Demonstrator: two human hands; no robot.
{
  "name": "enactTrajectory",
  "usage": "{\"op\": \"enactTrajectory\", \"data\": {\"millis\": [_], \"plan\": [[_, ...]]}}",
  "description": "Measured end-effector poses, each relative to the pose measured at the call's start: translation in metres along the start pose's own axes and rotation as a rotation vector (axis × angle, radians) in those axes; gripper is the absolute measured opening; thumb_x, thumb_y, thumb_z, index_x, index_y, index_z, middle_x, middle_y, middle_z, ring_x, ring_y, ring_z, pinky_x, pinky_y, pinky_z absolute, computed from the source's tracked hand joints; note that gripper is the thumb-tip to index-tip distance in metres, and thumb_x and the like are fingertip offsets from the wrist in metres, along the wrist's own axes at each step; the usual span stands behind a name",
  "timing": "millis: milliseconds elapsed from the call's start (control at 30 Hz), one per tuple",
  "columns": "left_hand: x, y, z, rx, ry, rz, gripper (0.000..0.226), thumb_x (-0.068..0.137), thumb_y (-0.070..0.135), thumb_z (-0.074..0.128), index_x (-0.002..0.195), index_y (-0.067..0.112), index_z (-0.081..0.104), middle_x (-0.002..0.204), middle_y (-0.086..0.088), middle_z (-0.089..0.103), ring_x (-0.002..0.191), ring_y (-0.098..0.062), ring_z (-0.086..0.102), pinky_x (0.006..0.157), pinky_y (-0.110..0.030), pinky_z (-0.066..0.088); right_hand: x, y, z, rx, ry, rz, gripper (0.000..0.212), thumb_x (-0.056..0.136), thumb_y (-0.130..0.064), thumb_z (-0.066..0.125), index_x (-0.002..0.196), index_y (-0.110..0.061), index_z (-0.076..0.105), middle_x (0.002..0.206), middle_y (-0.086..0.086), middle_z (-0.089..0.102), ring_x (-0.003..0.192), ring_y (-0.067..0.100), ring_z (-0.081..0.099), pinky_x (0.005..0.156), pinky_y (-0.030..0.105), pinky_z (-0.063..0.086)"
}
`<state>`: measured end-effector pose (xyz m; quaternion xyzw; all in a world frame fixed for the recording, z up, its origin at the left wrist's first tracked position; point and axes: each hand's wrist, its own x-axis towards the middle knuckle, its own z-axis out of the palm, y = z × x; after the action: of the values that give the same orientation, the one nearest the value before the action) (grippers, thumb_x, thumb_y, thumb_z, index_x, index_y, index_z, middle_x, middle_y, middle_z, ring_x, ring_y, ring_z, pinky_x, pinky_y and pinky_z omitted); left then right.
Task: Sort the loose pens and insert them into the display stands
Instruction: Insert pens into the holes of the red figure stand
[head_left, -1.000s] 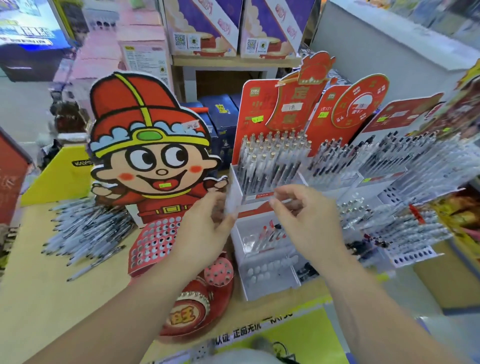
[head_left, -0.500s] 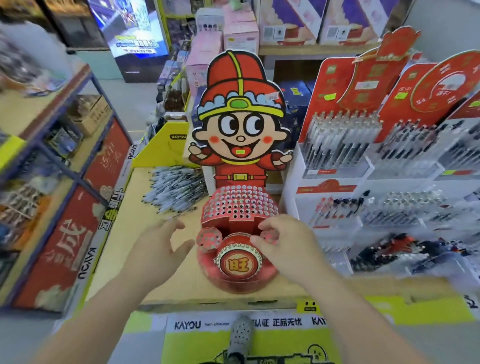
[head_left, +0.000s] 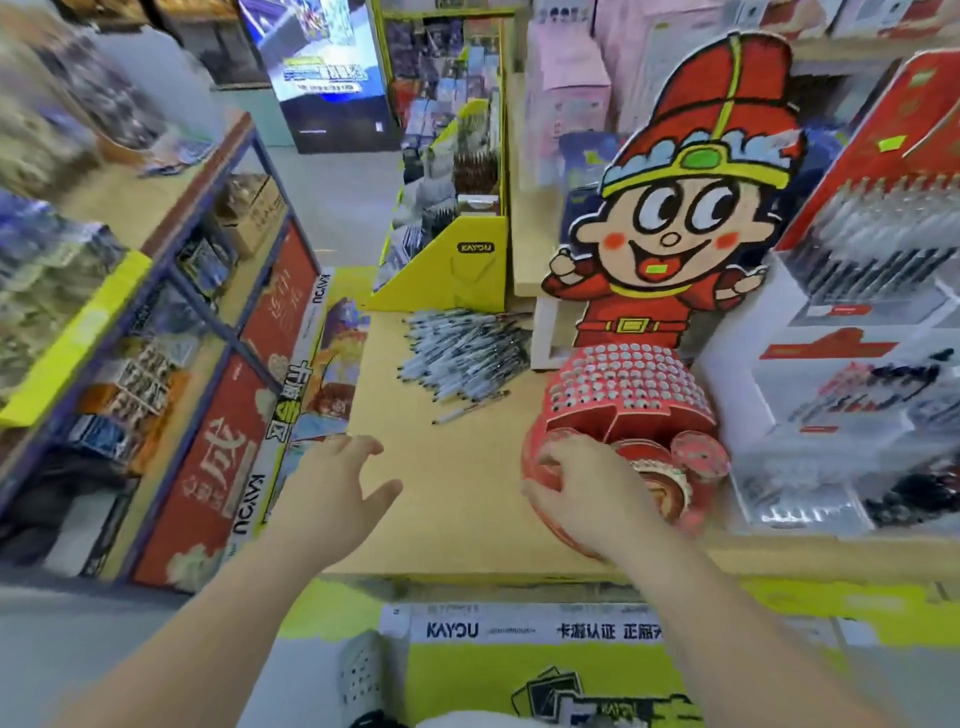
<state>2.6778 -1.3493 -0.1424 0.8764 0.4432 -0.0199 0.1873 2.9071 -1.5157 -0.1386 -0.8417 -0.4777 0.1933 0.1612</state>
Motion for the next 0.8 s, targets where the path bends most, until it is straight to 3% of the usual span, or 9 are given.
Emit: {"op": "enactTrajectory", "data": {"millis": [167,267,333,500,633,800], "plan": [[0.043,-0.09,-0.021,-0.039,-0.063,0.031,0.049,0.094,0.049,0.064,0.135,0.023,0.055,0.134,-0.003,0.053,0.108,-0.028,0.061,0.091,-0.038,0.049,0.037,-0.062,0.063,0.055,-0.035,0.185,0.042,0.088,-0.053,0.066,0.12,-0.025,0.068,0.12,-0.005,0.064,0.105,0.016,0.06,0.088,0.031,0.047],[0.066,-0.116,-0.034,0.01,-0.09,0.126,0.051,0.095,0.048,0.062,0.139,0.022,0.054,0.138,-0.002,0.053,0.127,-0.025,0.049,0.1,-0.038,0.043,0.044,-0.091,0.082,0.097,-0.072,0.292,0.044,0.089,-0.054,0.065,0.12,-0.024,0.067,0.123,-0.004,0.064,0.102,0.015,0.061,0.088,0.034,0.05],[0.084,-0.122,-0.04,0.044,-0.124,0.2,0.054,0.096,0.049,0.061,0.141,0.022,0.052,0.14,0.0,0.052,0.132,-0.024,0.045,0.103,-0.037,0.042,0.048,-0.101,0.088,0.121,-0.053,0.355,0.045,0.09,-0.054,0.064,0.122,-0.024,0.066,0.124,-0.004,0.063,0.104,0.015,0.061,0.088,0.033,0.05],[0.127,-0.114,-0.039,0.126,-0.219,0.309,0.054,0.094,0.053,0.06,0.139,0.025,0.05,0.13,-0.001,0.053,0.119,-0.026,0.051,0.096,-0.04,0.048,0.059,-0.101,0.094,0.158,0.002,0.457,0.046,0.09,-0.055,0.064,0.124,-0.024,0.065,0.126,-0.005,0.063,0.109,0.016,0.061,0.09,0.035,0.051],[0.151,-0.099,-0.035,0.171,-0.277,0.345,0.055,0.095,0.055,0.059,0.14,0.026,0.047,0.126,0.0,0.052,0.12,-0.024,0.05,0.095,-0.04,0.049,0.074,-0.091,0.095,0.231,0.022,0.514,0.045,0.089,-0.054,0.065,0.122,-0.023,0.066,0.125,-0.004,0.064,0.107,0.017,0.061,0.086,0.031,0.049],[0.188,-0.086,-0.04,0.253,-0.303,0.379,0.056,0.095,0.055,0.057,0.142,0.027,0.045,0.135,-0.002,0.05,0.118,-0.026,0.054,0.096,-0.043,0.049,0.1,-0.087,0.101,0.31,0.004,0.569,0.045,0.09,-0.051,0.066,0.124,-0.022,0.065,0.122,-0.002,0.066,0.107,0.018,0.062,0.081,0.028,0.045]]}}
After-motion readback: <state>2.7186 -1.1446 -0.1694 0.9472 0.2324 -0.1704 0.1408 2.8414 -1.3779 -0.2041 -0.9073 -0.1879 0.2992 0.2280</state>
